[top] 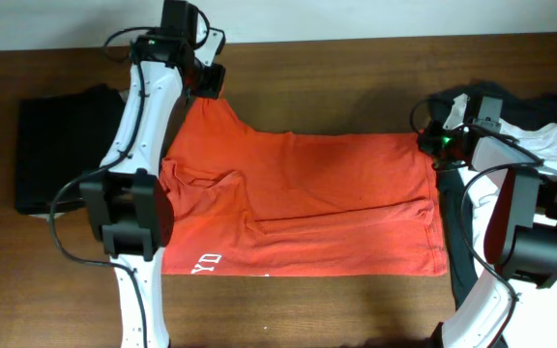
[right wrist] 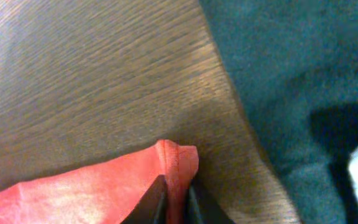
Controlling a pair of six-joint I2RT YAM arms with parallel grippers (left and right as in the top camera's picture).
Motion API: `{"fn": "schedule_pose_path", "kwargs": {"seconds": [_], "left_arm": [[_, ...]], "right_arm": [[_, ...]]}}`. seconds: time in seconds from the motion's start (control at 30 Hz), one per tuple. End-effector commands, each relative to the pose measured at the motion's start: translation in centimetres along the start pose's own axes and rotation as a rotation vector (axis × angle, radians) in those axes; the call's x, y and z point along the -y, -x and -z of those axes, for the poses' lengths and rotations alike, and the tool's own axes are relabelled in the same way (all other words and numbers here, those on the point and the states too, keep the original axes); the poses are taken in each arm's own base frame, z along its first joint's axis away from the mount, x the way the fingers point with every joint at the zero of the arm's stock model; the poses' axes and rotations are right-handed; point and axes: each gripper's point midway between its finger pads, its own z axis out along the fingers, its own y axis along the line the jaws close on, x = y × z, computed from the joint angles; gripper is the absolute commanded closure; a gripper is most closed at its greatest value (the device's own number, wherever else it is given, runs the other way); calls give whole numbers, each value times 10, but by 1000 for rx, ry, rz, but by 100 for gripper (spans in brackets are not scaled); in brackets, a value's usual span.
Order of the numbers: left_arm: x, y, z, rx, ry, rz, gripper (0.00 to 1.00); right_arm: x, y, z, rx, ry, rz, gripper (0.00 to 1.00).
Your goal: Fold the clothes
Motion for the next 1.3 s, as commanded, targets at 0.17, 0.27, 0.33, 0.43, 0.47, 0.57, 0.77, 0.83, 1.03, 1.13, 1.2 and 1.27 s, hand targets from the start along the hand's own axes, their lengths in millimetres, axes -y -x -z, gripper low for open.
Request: {"fn": "schedule_pose_path", "kwargs": {"seconds": [0.17,0.27,0.33,0.43,0.47,0.57,0.77,0.83,1.03,1.13,1.2,1.27], "left_arm": [[-29,-27,92,-75,128,37,100],[-29,-73,128,-224,112,101,100],[-18,-113,140,-397,79,122,100],[-17,-130,134,-463,77,175,100],[-16,-136,131,-488,71,177,100],[-2,-194,107,-705,15,193,100],[1,-264,100,-944,-8,237,100],[-1,-264,102,-936,-7,240,99],[1,-265,105,-934,-11,243,73],[2,-264,106,-930,-13,244,69],[-1,-260,100,-900,-2,241,69],[11,-239,80,-778,-89,279,70]], "right_arm": [[-18,29,118,102,9,-36,95],[-17,11,163,72,-16,-82,95],[-12,-15,171,-21,-40,-132,96],[2,-62,177,-201,-132,-177,95],[6,-69,178,-226,-157,-181,95],[16,-99,180,-328,-207,-185,96],[50,-146,194,-474,-426,-239,93],[66,-163,195,-499,-520,-283,90],[73,-163,192,-484,-547,-273,43],[59,-153,179,-442,-443,-286,39],[55,-155,172,-447,-400,-285,37],[50,-172,146,-494,-308,-305,30]]}}
